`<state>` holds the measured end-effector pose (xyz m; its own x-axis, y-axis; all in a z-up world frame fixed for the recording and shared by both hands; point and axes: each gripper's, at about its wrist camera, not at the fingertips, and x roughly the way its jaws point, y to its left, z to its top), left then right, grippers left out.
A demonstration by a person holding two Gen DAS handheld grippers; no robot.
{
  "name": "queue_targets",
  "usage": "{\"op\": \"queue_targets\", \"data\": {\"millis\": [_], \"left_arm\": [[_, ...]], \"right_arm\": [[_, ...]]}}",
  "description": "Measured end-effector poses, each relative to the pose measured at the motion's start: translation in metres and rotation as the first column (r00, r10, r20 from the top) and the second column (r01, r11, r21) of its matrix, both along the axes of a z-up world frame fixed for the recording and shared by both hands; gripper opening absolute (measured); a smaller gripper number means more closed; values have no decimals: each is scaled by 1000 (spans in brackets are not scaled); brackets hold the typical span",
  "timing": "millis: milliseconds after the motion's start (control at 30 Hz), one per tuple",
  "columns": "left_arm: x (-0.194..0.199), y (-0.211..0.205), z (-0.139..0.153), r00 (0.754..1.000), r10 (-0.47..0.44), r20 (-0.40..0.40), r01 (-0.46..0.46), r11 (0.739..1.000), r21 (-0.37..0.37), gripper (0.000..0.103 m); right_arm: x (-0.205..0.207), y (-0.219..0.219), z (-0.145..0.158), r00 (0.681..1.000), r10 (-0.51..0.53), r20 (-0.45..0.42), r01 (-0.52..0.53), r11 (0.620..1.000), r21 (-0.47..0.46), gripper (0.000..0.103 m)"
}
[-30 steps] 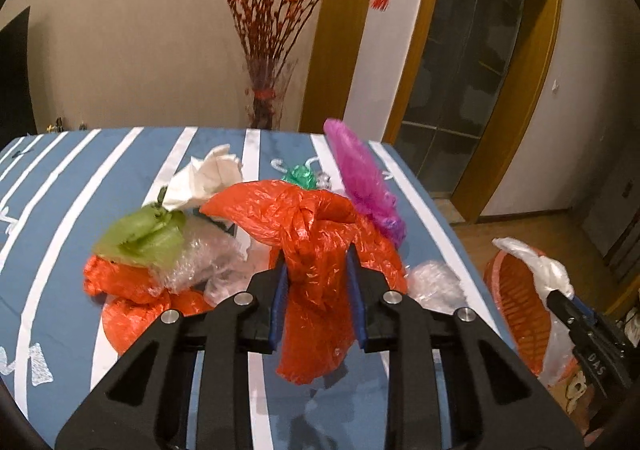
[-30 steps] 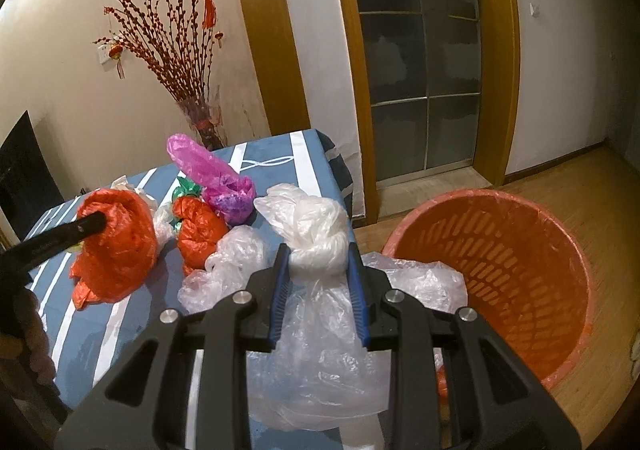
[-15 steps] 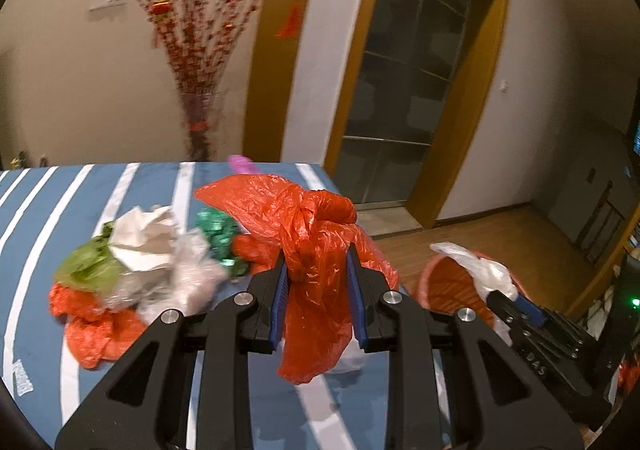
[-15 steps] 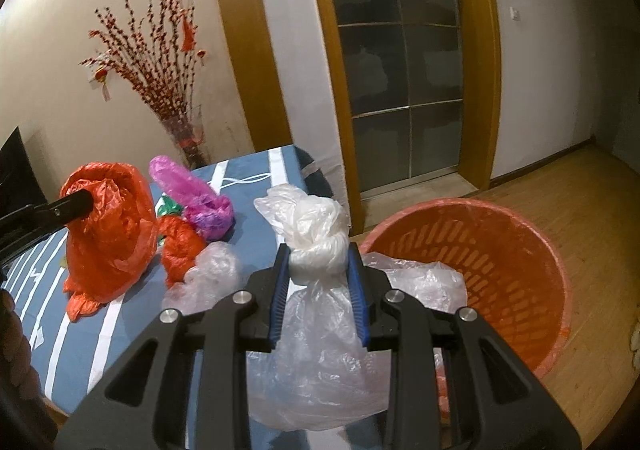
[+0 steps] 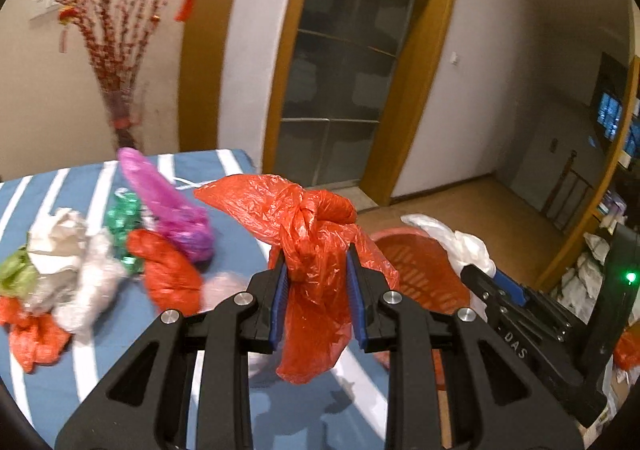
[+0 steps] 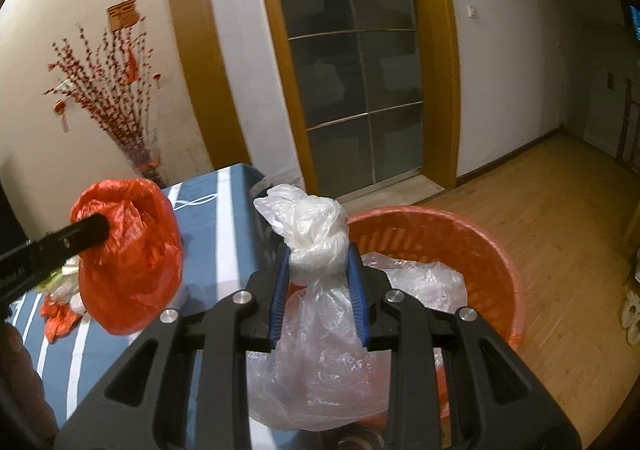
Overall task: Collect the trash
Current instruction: 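Carry both bags over the orange wastebasket and open both tools to drop them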
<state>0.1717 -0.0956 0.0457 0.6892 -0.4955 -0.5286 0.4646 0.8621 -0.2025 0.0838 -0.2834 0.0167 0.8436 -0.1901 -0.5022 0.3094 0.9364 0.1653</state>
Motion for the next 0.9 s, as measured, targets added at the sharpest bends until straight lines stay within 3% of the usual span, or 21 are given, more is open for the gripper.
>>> {"op": "queue_targets", "data": {"millis": [333,900], "left_arm": [[8,-46,-17,993,-108,-40,107,994,-14,26],[23,-109,-48,965,-242,-103,244,970,5,26]], "right_arm": [[-7,-40,-2,997,-75,15,74,997,22,28],[12,-91,-24,994,-108,6,107,991,85,28]]}}
